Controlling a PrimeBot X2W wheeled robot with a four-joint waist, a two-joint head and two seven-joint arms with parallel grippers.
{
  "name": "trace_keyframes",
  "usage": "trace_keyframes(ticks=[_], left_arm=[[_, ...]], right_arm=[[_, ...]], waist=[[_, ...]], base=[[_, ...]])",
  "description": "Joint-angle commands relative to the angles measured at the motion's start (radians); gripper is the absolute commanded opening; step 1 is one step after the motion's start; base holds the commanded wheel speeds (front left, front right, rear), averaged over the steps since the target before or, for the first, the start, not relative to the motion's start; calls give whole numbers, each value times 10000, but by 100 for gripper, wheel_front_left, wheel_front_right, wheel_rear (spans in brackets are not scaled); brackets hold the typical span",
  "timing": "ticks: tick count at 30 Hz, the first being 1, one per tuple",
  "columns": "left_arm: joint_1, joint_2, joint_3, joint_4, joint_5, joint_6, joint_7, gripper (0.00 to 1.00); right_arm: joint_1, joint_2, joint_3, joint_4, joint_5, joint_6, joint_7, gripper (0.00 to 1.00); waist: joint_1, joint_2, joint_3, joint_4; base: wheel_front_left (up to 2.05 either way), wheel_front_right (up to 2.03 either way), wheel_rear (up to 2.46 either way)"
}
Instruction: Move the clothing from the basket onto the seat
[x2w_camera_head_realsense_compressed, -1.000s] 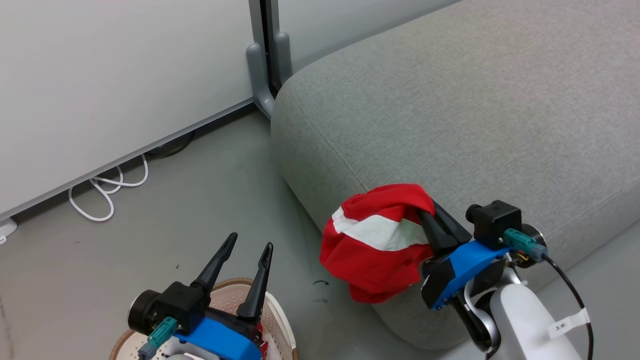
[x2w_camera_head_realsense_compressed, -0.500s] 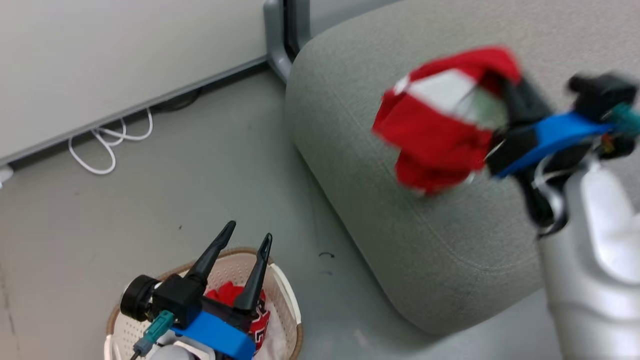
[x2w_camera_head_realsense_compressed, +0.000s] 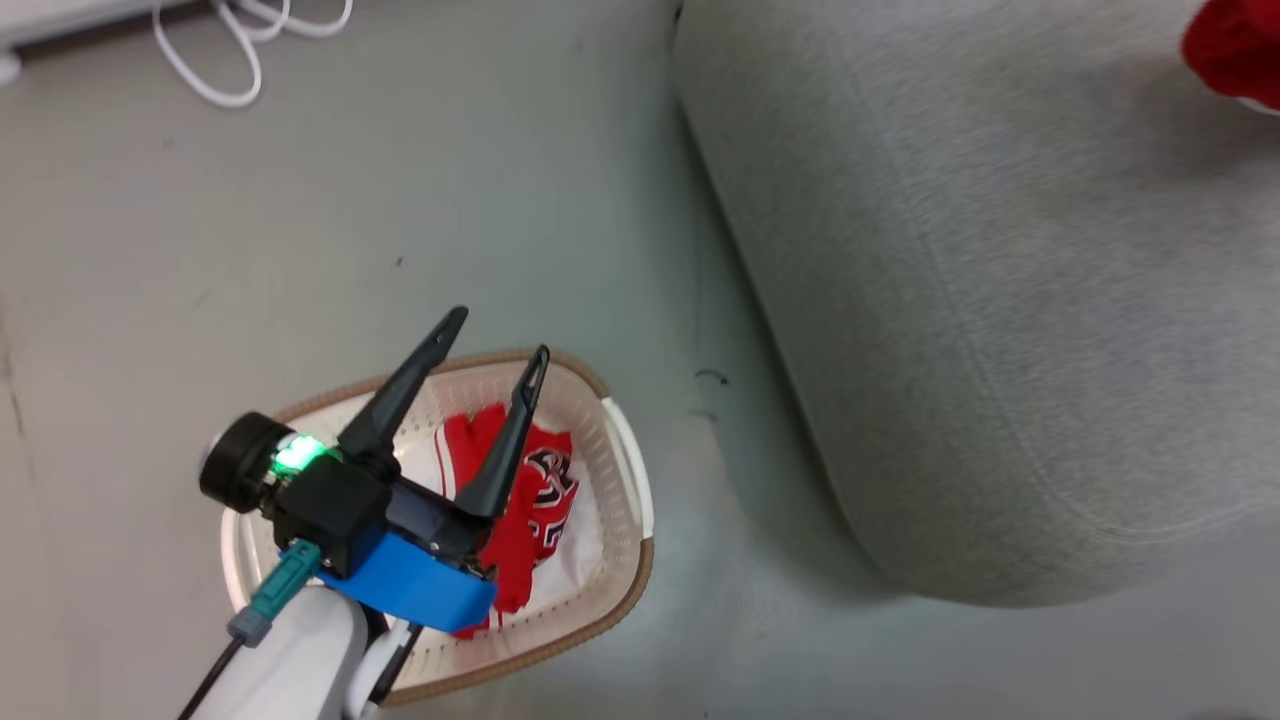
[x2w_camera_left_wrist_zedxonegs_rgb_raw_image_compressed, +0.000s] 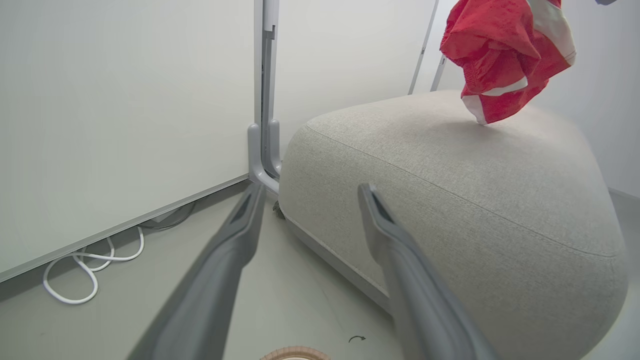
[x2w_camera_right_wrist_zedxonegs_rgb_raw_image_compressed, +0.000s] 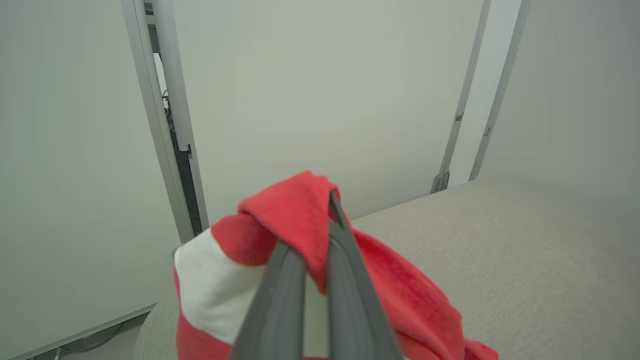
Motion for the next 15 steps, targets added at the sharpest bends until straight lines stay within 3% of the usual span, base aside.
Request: trace_keyframes(ticks=[1,11,13,14,15], left_arm=[[-266,85,71,-95,83,-15,-25,100],[-680,229,134,-453,223,38,-25,100],[-703,175,117,-417,194,33,-25,100],[-706,139,120,-408,175,31,-25,100],[-693,104,122,-385,155,28,-25,100]], right_arm=[[-149,-105,-174,163,-102,5,-57,0],[101,-201,-1760,2232,-1251,5,-459,0],[158,-172,-1932,2603,-1546,5,-617,52],[162,-147,-1972,2754,-1687,5,-705,100],[137,-144,-2012,2903,-1798,3,-772,100]], waist=[[-2,0,983,712],[-2,0,1845,1252],[-2,0,1772,1290],[-2,0,1713,1297],[-2,0,1639,1297]], base=[[0,0,0],[0,0,0],[0,0,0],[0,0,0],[0,0,0]])
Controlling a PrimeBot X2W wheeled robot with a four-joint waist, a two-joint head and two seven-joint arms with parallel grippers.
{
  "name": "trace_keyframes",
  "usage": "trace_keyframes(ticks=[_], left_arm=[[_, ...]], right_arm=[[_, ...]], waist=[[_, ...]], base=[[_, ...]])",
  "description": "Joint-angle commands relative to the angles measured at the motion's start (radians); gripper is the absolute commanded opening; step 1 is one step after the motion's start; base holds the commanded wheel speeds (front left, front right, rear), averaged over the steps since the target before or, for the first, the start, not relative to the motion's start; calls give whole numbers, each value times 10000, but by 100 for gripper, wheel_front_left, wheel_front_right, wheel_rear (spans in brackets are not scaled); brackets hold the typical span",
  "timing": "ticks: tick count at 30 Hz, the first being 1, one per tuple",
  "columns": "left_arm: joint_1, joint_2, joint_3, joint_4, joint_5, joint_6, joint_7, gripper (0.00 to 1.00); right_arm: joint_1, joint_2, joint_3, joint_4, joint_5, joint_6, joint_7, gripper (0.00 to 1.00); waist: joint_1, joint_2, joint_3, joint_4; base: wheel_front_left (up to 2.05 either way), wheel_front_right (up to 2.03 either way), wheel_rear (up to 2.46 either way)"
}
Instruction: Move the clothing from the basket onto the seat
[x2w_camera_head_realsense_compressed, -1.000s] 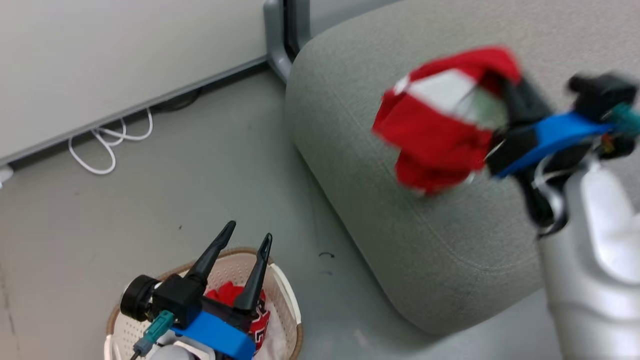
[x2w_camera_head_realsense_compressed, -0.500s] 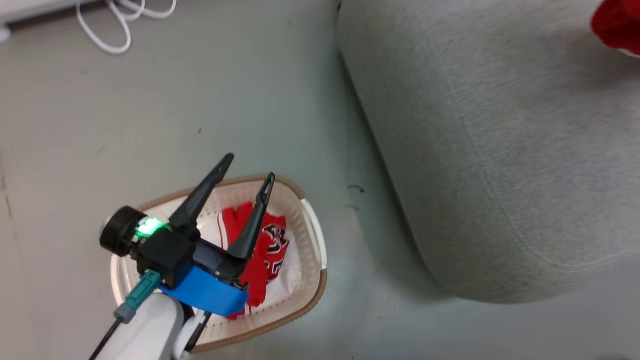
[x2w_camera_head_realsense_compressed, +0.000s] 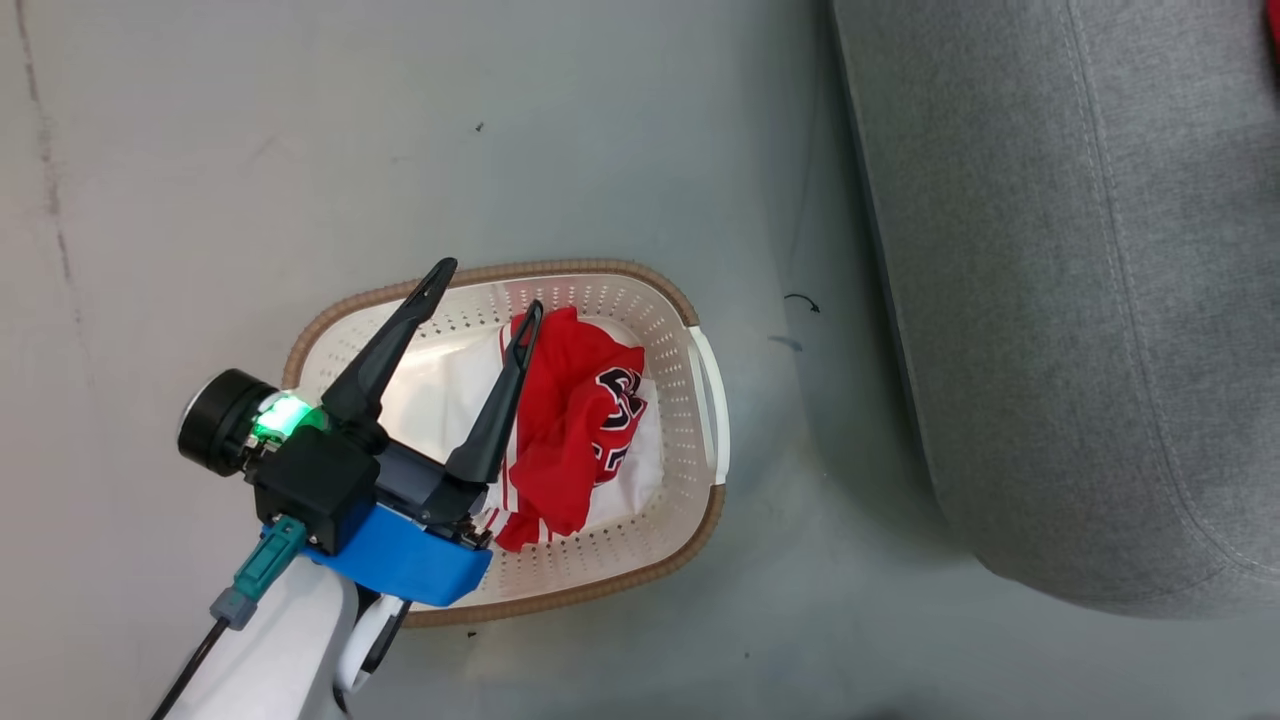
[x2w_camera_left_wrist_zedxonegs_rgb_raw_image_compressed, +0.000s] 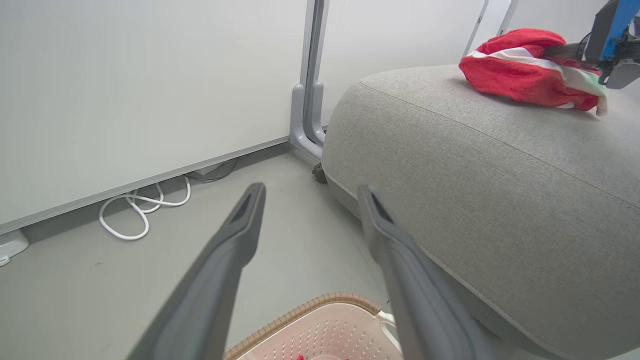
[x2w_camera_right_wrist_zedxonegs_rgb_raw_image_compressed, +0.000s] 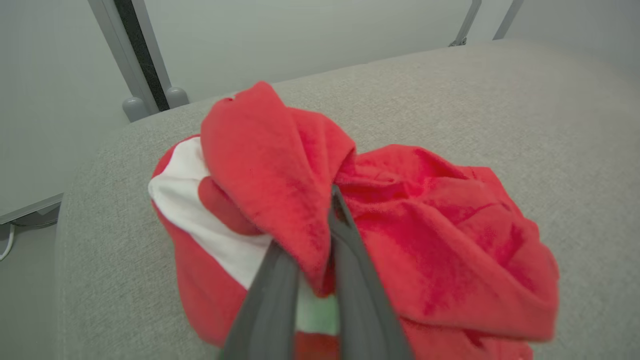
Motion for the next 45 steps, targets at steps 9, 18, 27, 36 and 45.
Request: trace_keyframes(ticks=[9,18,27,36,45], left_arm=[[307,-519,37,565,-260,-32,-26,100],[1199,-1152,450,1337,-615,-66,-26,100],[2231,-1563,1258,2080,-708,-85,-26,100],[2838,-1761,2229,2455,-593,-87,-26,100],[3157,-1906,3162,2880,-448,-90,-26,100]], right_arm=[[383,141,986,838,-414,1,-565,100],[2002,377,2380,201,-62,1,-511,100],[4771,1038,3600,-2376,542,3,-356,100],[7308,1981,4111,-5058,714,1,-189,100],[8902,2477,4830,-6568,938,3,-93,100]], waist=[[-3,0,-1565,-44],[-3,0,-3642,29],[-3,0,-5145,374],[-3,0,-5851,812],[-3,0,-6297,1324]], base=[[0,0,0],[0,0,0],[0,0,0],[0,0,0],[0,0,0]])
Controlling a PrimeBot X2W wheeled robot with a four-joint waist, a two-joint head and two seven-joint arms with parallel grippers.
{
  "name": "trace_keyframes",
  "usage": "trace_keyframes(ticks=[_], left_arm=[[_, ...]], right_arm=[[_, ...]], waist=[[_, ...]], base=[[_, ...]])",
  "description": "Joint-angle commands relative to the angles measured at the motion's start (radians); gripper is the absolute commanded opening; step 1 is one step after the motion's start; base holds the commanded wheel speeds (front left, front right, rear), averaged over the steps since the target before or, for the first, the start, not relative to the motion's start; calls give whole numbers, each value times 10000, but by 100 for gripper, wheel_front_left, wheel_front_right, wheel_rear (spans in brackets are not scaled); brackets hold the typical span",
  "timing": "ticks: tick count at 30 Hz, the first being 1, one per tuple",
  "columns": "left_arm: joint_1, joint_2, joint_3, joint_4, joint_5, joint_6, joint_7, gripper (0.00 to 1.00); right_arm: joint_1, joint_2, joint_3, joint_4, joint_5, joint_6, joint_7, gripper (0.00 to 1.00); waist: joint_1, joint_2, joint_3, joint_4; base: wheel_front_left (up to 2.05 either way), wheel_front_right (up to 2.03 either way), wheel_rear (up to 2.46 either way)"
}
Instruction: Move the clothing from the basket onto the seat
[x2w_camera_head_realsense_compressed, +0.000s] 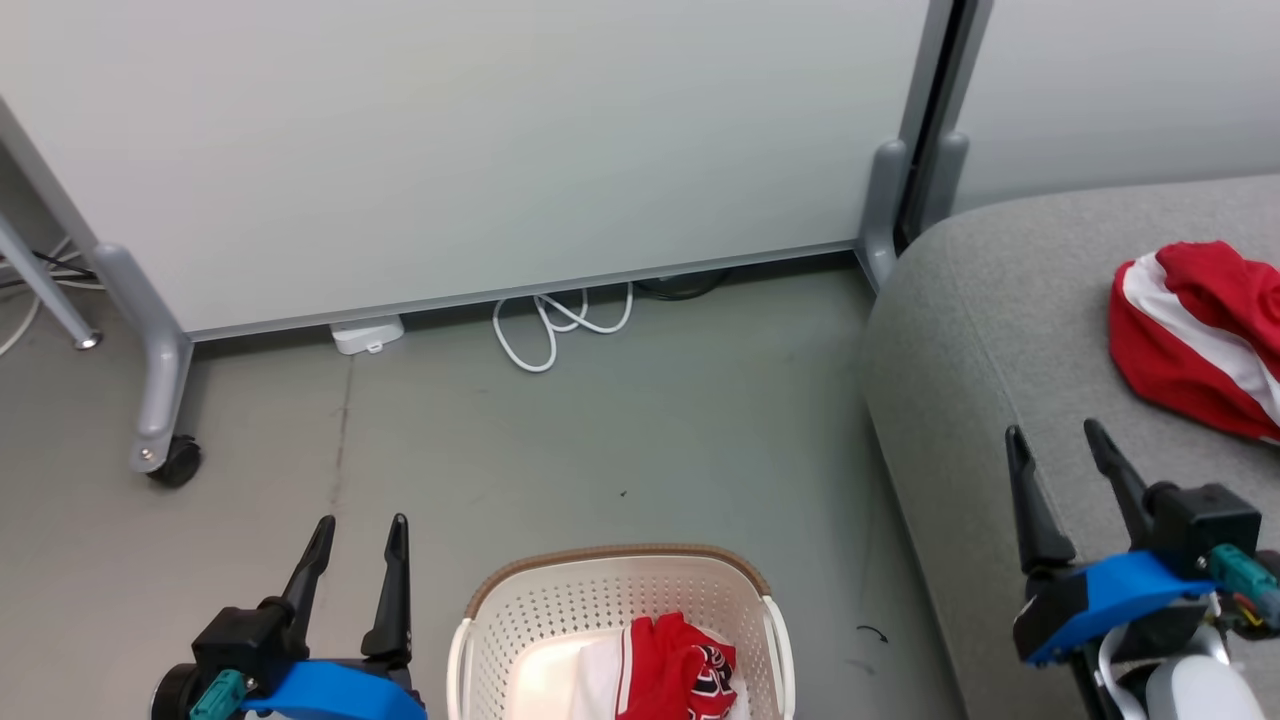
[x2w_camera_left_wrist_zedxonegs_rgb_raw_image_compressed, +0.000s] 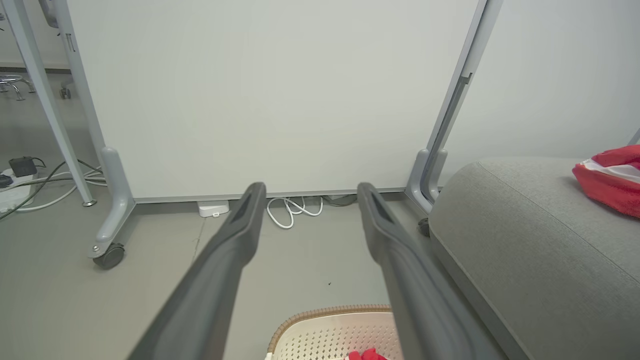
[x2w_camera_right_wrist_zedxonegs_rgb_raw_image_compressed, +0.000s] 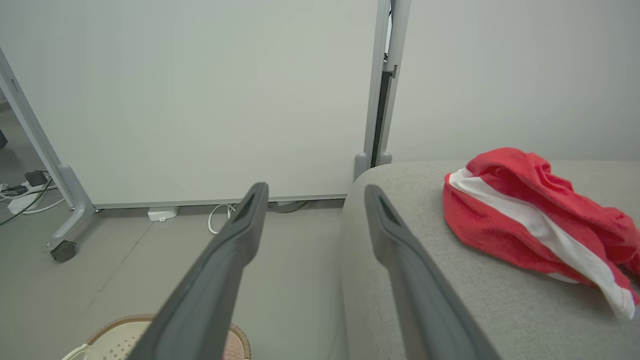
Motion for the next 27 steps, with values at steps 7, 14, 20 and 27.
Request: trace_keyframes(ticks=[7,14,20,27], left_arm=[[81,-129,372,293,117,-77,-26,100],[44,-181,528,405,225,-81,-26,100],[138,-223,494,393,266,-83,-26,100],[83,-206,441,447,173,-84,-27,100]], right_arm=[[856,106,405,-253,133,5,-72,100],[1379,107,650,-335,403,5,14,100],[1403,110,692,-354,547,5,50,100],[1438,111,667,-381,526,5,48,100]], waist=[[2,0,-224,362],[2,0,-303,432],[2,0,-303,362],[2,0,-246,367]], base=[[0,0,0],[0,0,0],[0,0,0],[0,0,0]])
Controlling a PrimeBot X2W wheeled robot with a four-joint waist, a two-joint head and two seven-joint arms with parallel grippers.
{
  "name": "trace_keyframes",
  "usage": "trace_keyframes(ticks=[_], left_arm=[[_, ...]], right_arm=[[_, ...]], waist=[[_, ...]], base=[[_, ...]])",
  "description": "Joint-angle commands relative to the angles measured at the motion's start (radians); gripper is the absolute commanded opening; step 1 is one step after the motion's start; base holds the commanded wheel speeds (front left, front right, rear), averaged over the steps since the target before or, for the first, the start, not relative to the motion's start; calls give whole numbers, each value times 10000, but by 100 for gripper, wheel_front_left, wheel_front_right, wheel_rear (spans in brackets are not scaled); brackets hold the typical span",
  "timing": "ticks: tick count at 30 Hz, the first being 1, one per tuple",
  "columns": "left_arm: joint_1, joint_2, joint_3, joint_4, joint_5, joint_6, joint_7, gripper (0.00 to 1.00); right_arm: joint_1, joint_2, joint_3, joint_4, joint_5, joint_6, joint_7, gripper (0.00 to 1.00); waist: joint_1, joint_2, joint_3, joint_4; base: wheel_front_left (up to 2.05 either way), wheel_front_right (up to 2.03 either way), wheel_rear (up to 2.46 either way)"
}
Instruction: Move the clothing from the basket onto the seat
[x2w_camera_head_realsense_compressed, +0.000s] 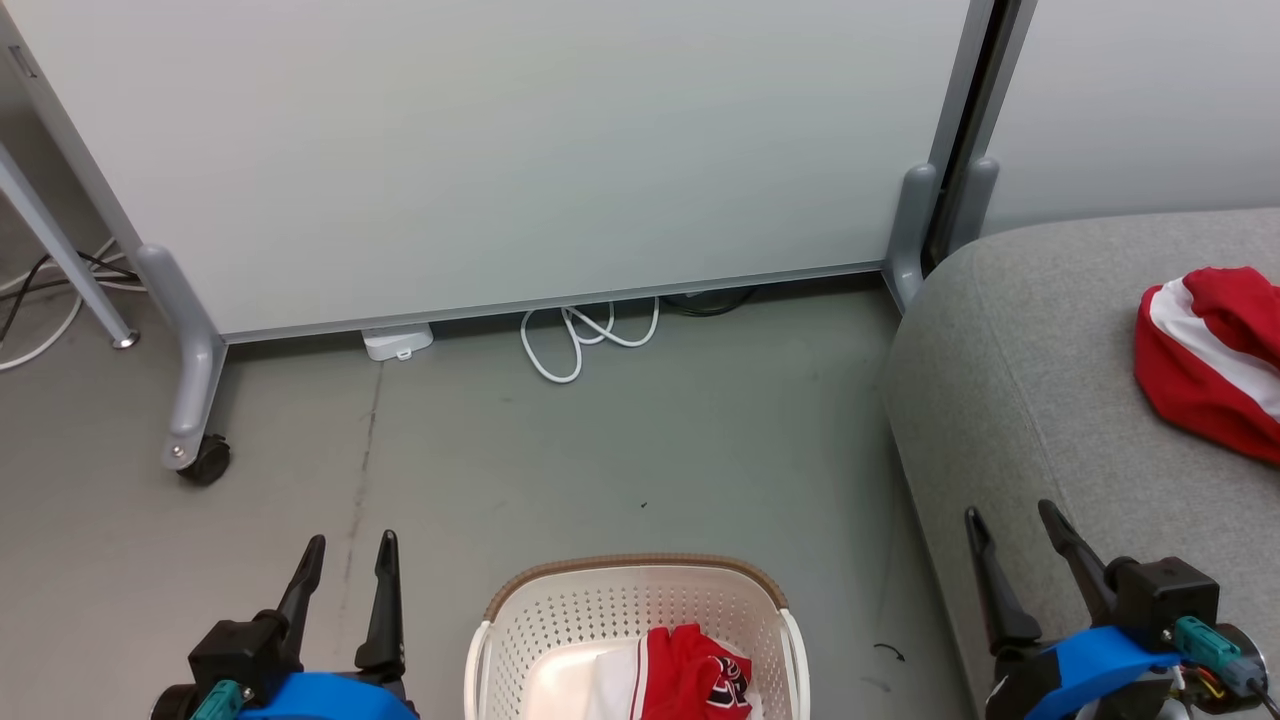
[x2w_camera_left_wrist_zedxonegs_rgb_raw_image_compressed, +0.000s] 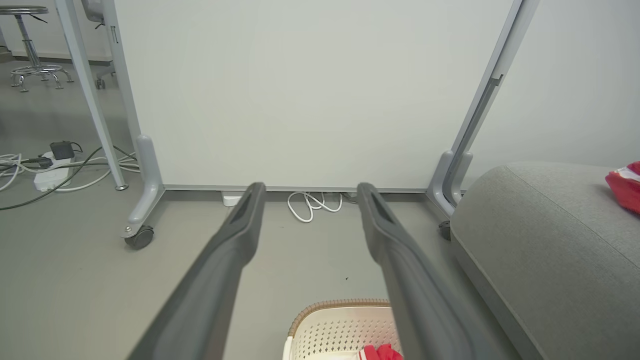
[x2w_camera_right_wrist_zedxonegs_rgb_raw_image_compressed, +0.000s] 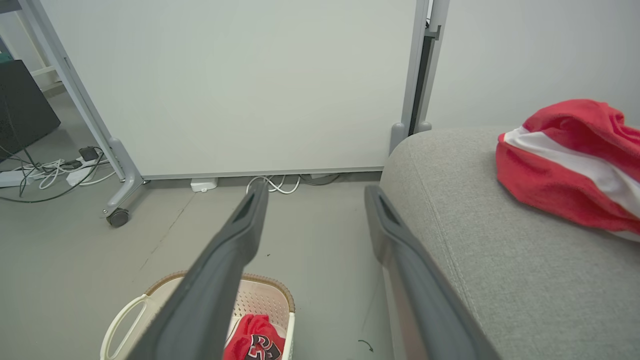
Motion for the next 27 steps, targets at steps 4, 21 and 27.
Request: trace_keyframes(ticks=[4,21,27], left_arm=[[8,45,-25,8,-49,-73,-27,100],[-603,-2,-549,639,-329,-74,-25,100],[-1410,-29,-1100,1693,-593,-73,-27,100]], right_arm=[[144,17,47,-38,58,5,-8,100],[-439,17,584,-137,129,5,-145,100],[-918,14,1025,-184,235,5,-301,100]], waist=[[-1,0,38,-8],[-1,0,1119,-778],[-1,0,2281,-1509]], base=[[0,0,0],[0,0,0],[0,0,0]])
